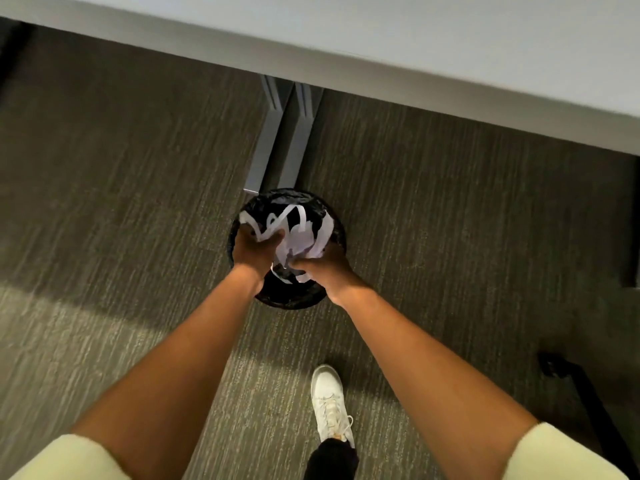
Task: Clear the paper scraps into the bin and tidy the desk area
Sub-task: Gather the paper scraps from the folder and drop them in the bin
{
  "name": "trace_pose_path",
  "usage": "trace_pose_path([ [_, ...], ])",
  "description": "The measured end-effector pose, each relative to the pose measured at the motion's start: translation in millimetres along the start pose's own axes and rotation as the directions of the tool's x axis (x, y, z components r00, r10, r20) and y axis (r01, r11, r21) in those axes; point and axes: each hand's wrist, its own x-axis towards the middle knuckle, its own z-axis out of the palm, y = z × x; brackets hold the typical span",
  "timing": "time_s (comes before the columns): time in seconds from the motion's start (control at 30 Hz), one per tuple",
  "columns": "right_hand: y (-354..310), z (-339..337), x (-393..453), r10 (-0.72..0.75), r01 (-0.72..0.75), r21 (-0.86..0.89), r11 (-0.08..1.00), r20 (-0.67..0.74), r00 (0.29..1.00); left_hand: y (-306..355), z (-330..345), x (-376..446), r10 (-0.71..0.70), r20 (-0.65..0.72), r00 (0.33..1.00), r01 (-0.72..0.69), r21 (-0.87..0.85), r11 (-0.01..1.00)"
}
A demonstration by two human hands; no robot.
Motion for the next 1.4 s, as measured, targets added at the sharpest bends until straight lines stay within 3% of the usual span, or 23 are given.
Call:
trace_pose_path([
  [0.1, 3, 6, 11, -0.008, 0.012, -0.053, 0.999, 0.068, 0.998, -4, 1, 8, -0.003, 0.012, 1.0, 0.003, 0.051, 0.999],
  [0.2, 9, 7, 14, -0.068, 0.07, -0.033, 0.997, 0.039, 0.997, -11, 0, 12, -0.008, 0.016, 1.0, 0.006, 0.079, 0.997],
  [0.37, 15, -14, 1, 0.029, -0.028, -0.021, 0.999, 0.033, 0.999, -18, 10, 9, -0.041, 0.05, 0.998, 0.036, 0.103, 0.994],
  [0.53, 17, -55, -24, 0.146, -0.146, -0.002, 0.989, -0.047, 0.988, -6, 36, -16, 0.001, 0.076, 0.997, -0.02, 0.248, 0.969],
  [0.67, 17, -99, -54, 0.141, -0.137, 0.036, 0.99, -0.16, 0.977, 17, 60, -59, 0.052, 0.168, 0.984, -0.102, 0.307, 0.946],
  [0.8, 27, -153, -101, 0.143, -0.107, 0.15, 0.983, -0.253, 0.957, 33, 84, -115, 0.07, 0.294, 0.953, -0.14, 0.223, 0.965],
  [1.0, 55, -255, -196, 0.224, -0.109, 0.284, 0.953, -0.413, 0.883, 64, 127, -213, 0.122, 0.408, 0.905, -0.281, 0.356, 0.891],
  [1.2, 125, -352, -297, 0.275, -0.042, 0.422, 0.906, -0.509, 0.816, 75, 202, -326, 0.181, 0.595, 0.783, -0.475, 0.384, 0.792],
  [1.4, 228, -424, -390, 0.376, -0.029, 0.488, 0.872, -0.63, 0.68, 44, 295, -430, 0.194, 0.776, 0.6, -0.682, 0.368, 0.632],
])
